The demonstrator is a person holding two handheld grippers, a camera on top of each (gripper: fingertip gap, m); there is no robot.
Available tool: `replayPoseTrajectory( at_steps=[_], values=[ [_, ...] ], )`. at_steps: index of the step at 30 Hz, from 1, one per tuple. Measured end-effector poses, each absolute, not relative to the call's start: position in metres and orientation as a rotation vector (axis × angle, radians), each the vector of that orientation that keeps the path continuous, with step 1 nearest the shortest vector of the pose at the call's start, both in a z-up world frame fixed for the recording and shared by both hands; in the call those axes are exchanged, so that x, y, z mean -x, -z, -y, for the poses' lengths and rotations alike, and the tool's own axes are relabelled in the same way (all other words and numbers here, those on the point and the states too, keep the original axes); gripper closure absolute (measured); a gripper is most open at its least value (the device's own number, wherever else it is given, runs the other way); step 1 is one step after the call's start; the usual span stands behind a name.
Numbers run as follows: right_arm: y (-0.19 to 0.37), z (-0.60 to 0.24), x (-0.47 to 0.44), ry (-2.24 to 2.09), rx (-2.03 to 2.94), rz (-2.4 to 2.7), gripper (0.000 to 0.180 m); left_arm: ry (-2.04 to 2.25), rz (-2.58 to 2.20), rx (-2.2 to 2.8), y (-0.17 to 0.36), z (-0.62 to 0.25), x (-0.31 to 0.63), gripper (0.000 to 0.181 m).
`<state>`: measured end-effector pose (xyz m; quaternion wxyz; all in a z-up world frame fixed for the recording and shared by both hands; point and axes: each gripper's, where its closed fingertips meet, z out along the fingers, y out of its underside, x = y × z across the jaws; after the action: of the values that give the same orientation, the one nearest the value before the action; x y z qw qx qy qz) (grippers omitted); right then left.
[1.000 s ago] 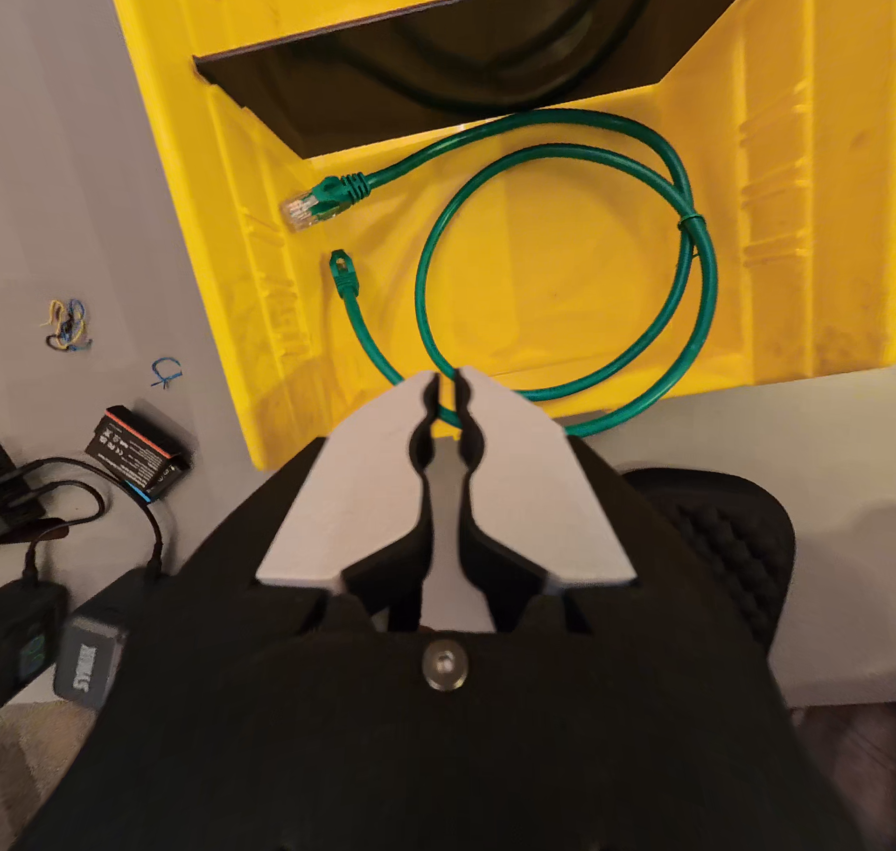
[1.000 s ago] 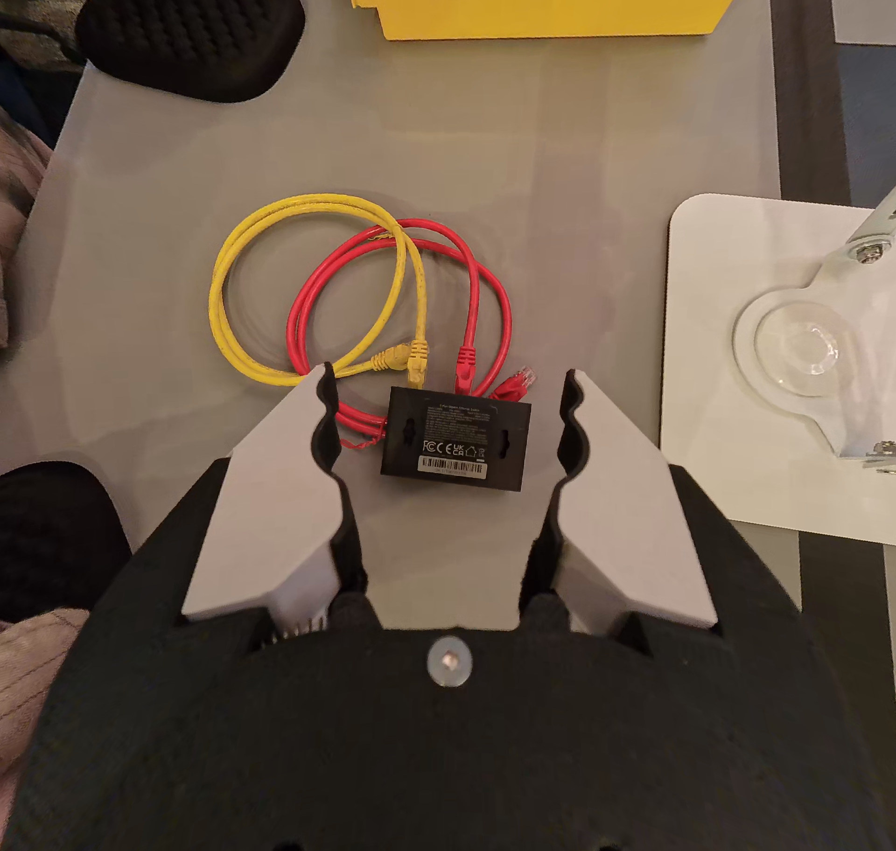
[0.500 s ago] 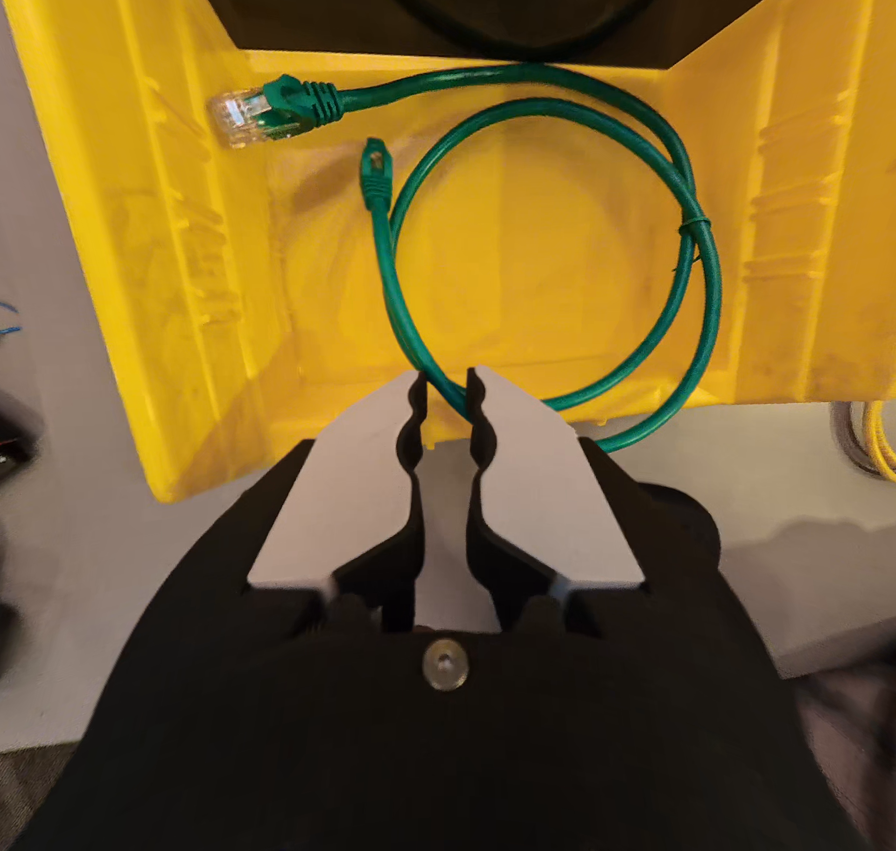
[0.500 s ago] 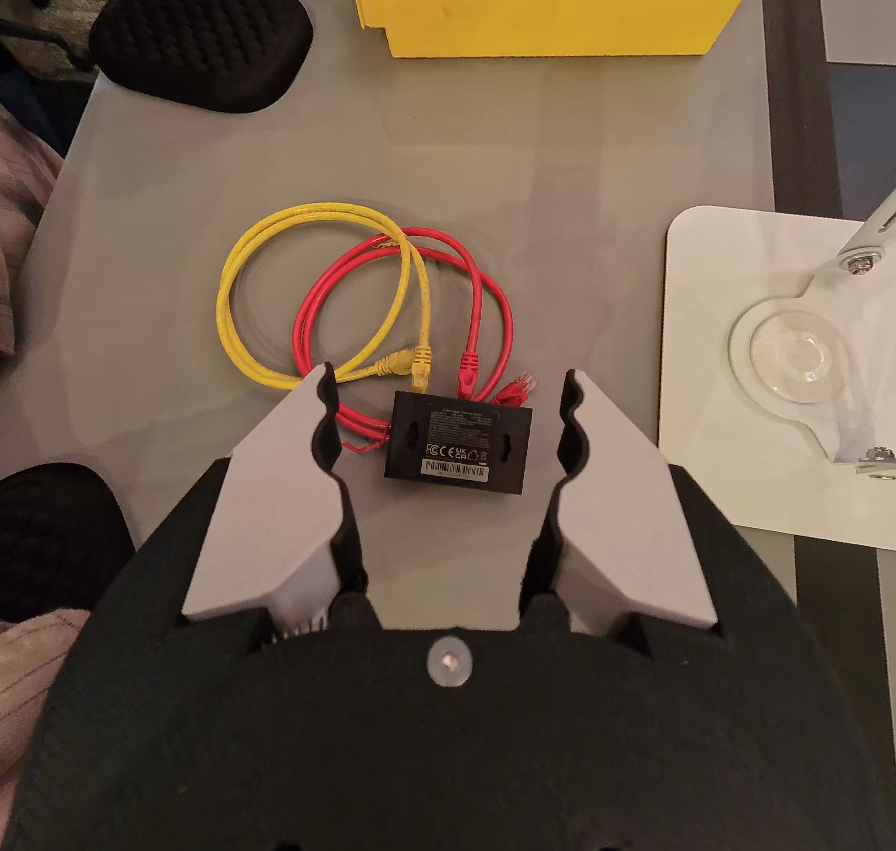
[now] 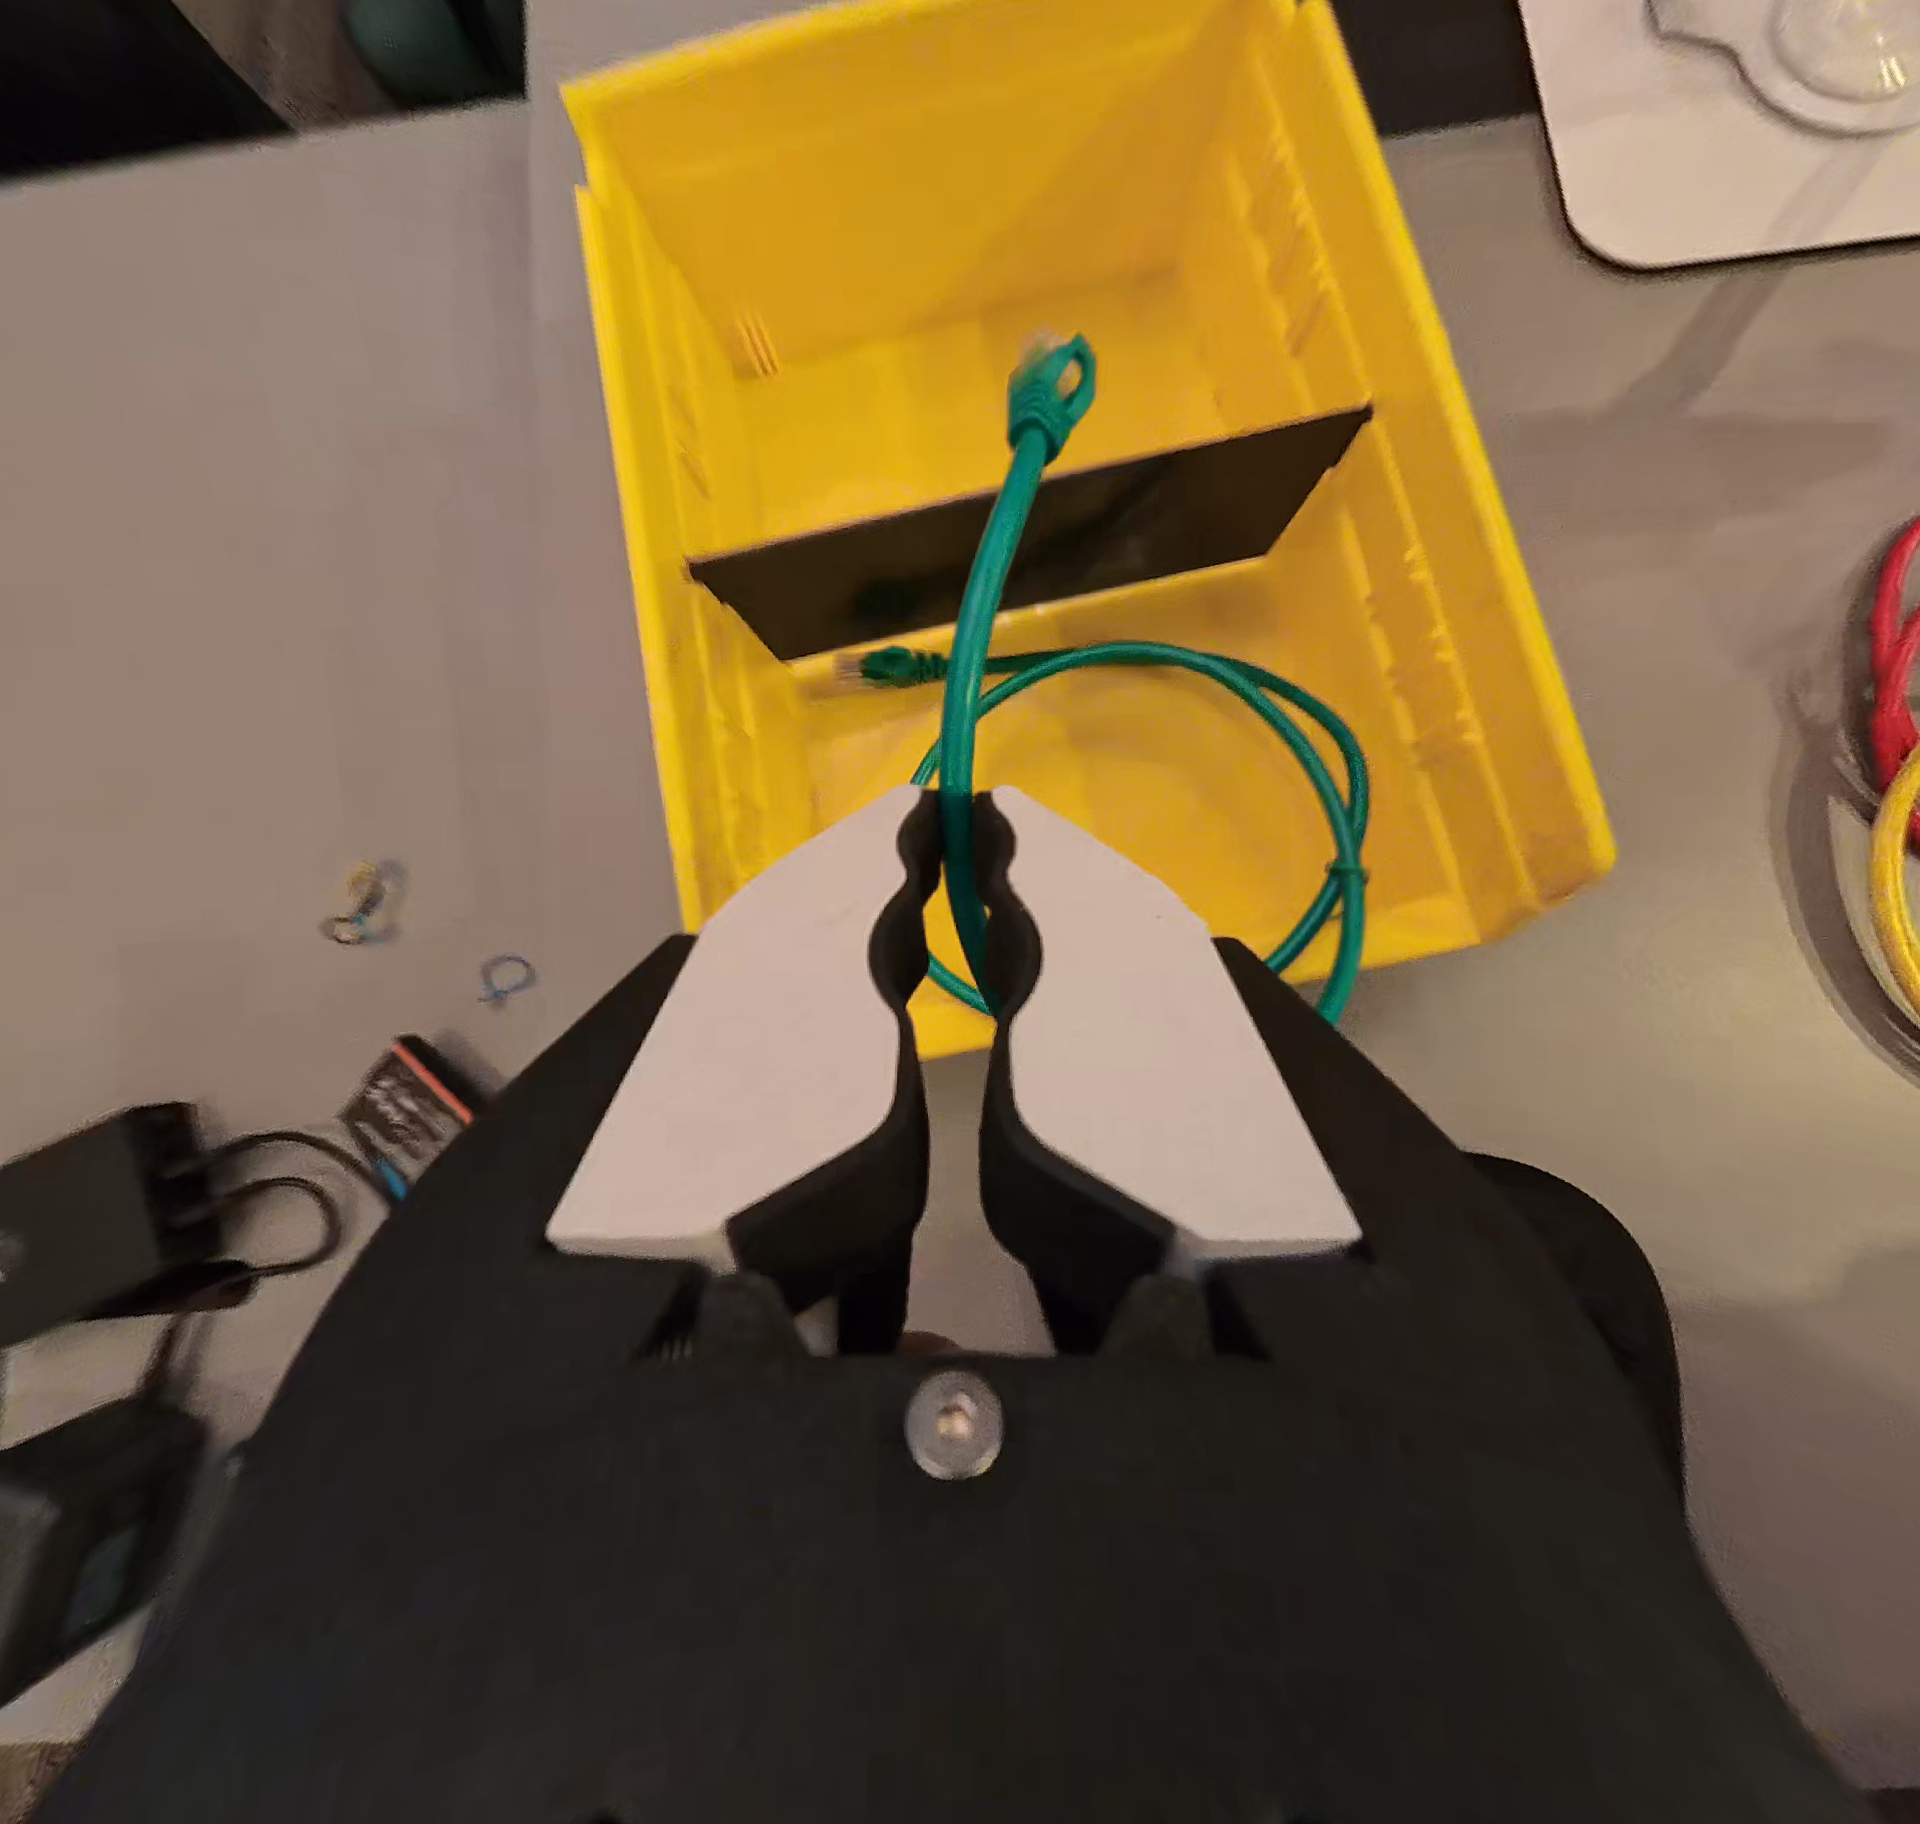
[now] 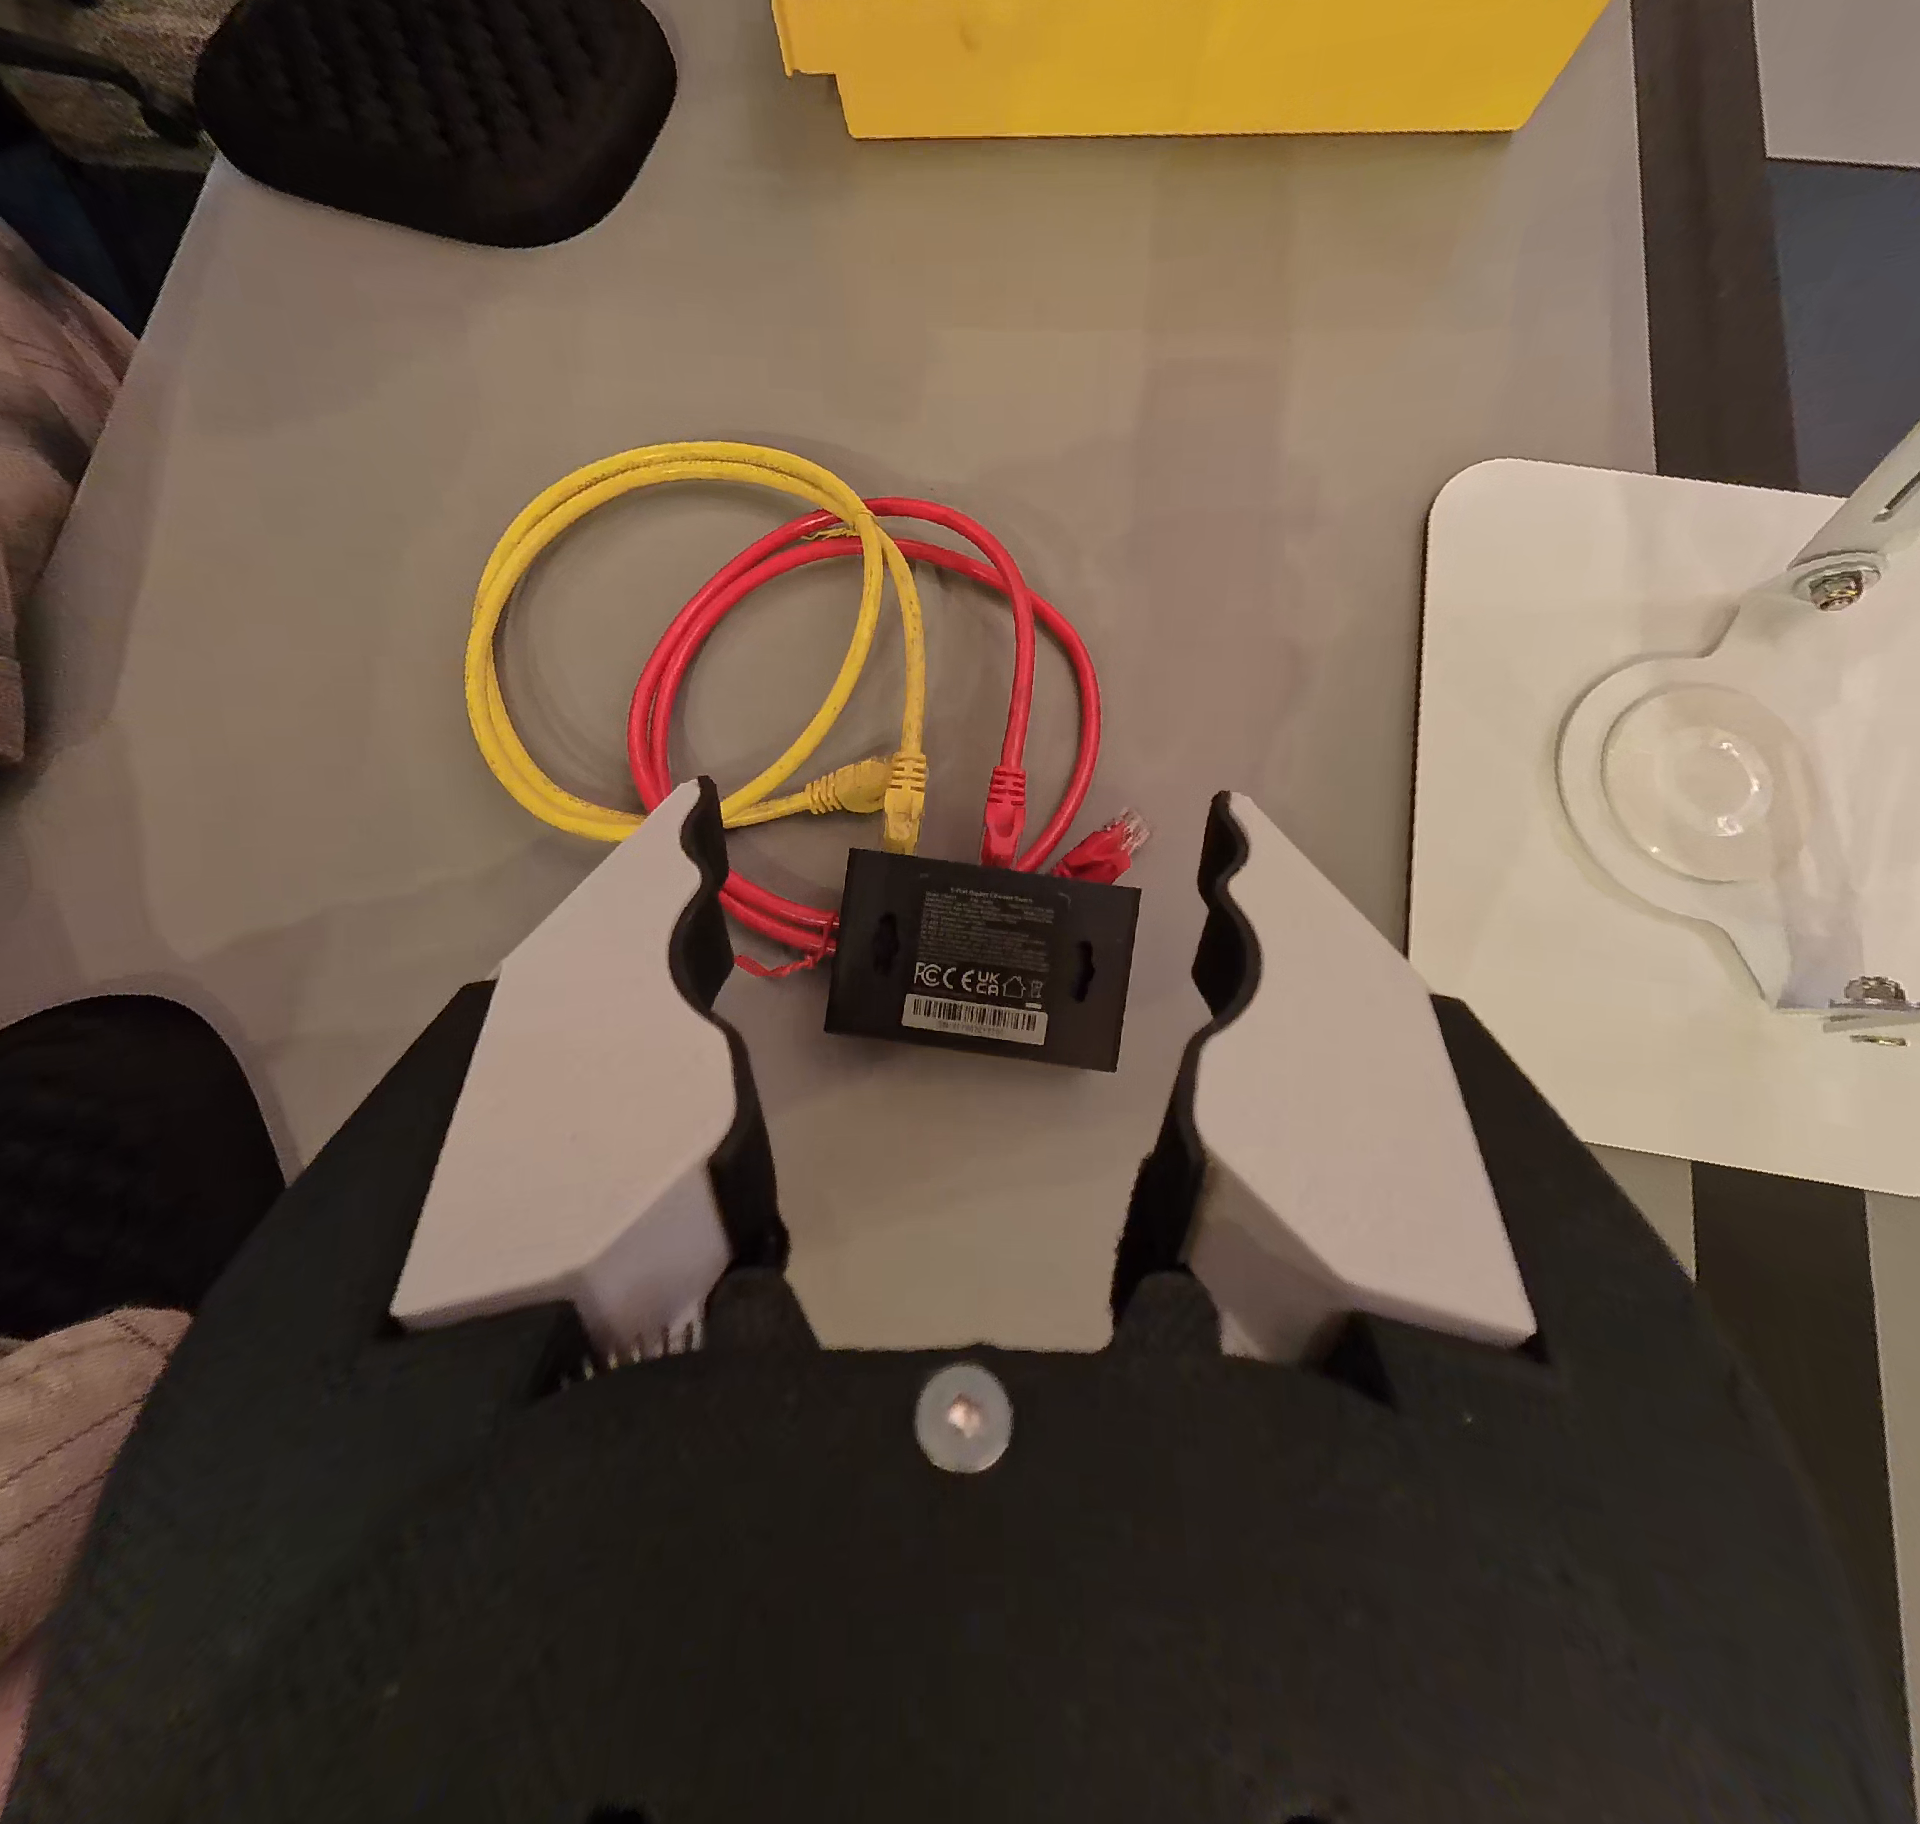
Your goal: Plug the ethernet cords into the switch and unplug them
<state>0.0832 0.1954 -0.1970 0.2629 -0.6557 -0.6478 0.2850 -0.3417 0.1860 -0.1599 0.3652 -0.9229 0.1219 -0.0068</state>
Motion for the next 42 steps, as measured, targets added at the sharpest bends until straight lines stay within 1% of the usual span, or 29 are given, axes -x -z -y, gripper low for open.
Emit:
replayPoseTrajectory(
  at_steps=[12,19,23,26,29,37,42],
  values=[
    [0.190,-0.194,-0.084,-0.768,1.750,1.743,0.089,-0.245,-0.461,2.041,-0.007,-0.186,0.326,0.175],
    [0.183,-0.194,-0.086,-0.761,1.730,1.728,0.089,-0.354,-0.562,1.855,-0.100,-0.181,0.294,0.175],
    [0.176,-0.195,-0.087,-0.750,1.704,1.710,0.089,-0.325,-0.671,1.770,-0.134,-0.180,0.256,0.175],
    [0.165,-0.198,-0.087,-0.734,1.661,1.675,0.089,-0.274,-0.797,1.747,-0.131,-0.184,0.217,0.175],
    [0.145,-0.203,-0.086,-0.723,1.581,1.610,0.089,-0.181,-0.919,1.741,-0.108,-0.192,0.176,0.175],
    [0.084,-0.205,-0.086,-0.665,1.361,1.452,0.091,0.046,-1.245,1.719,-0.016,-0.221,0.079,0.175],
    [0.074,-0.213,-0.082,-0.446,1.324,1.445,0.093,0.123,-1.377,1.747,0.030,-0.235,0.043,0.175]
  ],
)
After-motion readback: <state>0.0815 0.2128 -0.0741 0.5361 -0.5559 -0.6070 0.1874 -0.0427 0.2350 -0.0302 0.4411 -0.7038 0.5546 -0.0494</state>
